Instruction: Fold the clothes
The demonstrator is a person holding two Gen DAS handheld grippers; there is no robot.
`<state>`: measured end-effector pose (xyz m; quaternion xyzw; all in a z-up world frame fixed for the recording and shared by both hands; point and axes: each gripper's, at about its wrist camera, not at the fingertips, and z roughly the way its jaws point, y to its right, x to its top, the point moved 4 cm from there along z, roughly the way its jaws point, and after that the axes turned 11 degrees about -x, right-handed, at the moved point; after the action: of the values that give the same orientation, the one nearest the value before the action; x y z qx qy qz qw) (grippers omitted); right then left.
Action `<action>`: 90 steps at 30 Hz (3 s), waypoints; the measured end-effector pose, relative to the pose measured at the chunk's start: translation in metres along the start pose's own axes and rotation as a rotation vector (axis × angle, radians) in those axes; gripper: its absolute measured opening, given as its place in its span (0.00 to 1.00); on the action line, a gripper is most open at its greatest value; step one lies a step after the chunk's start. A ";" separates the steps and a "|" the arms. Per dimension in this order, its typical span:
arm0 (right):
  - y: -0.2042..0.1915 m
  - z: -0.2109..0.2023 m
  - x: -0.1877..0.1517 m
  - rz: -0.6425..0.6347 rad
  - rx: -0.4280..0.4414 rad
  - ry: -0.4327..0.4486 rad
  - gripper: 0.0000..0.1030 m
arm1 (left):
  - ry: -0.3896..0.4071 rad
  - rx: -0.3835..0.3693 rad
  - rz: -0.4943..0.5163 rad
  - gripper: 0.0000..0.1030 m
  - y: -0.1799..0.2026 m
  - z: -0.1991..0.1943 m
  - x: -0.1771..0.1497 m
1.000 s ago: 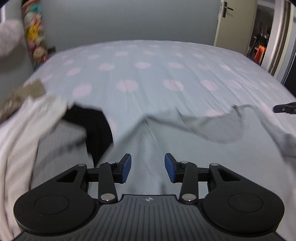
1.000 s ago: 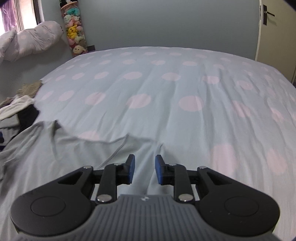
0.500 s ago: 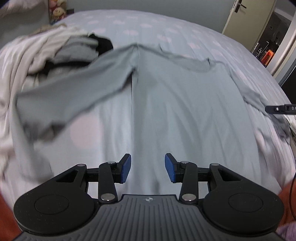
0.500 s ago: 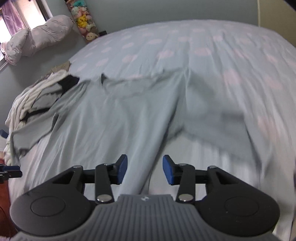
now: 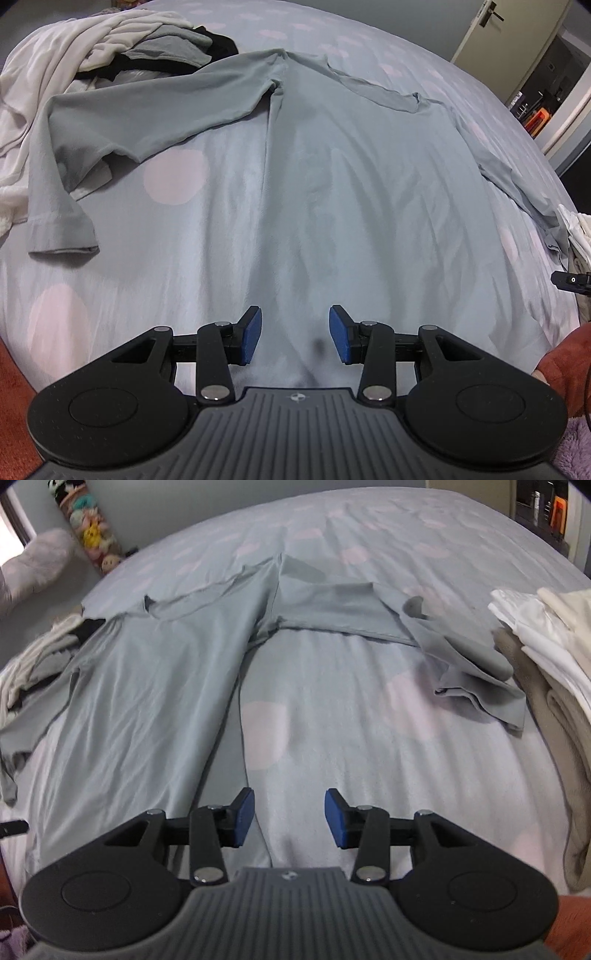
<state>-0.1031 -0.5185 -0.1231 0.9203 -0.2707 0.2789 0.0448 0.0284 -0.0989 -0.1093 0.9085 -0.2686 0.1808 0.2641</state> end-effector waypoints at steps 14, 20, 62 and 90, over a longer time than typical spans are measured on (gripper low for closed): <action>-0.001 0.019 -0.007 -0.005 0.050 -0.090 0.44 | -0.003 -0.011 -0.097 0.43 -0.023 -0.004 -0.018; 0.000 0.017 -0.007 0.019 0.082 -0.075 0.44 | -0.021 -0.040 -0.176 0.47 -0.036 -0.001 -0.028; 0.035 -0.076 -0.003 0.171 0.255 -0.167 0.01 | 0.172 -0.151 -0.161 0.04 -0.018 -0.080 0.004; 0.136 -0.004 0.069 0.085 -0.214 -0.062 0.32 | 0.075 -0.015 -0.166 0.38 -0.032 -0.048 -0.006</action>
<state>-0.1279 -0.6661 -0.0918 0.9061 -0.3389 0.2216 0.1225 0.0330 -0.0458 -0.0861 0.9183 -0.1838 0.1901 0.2947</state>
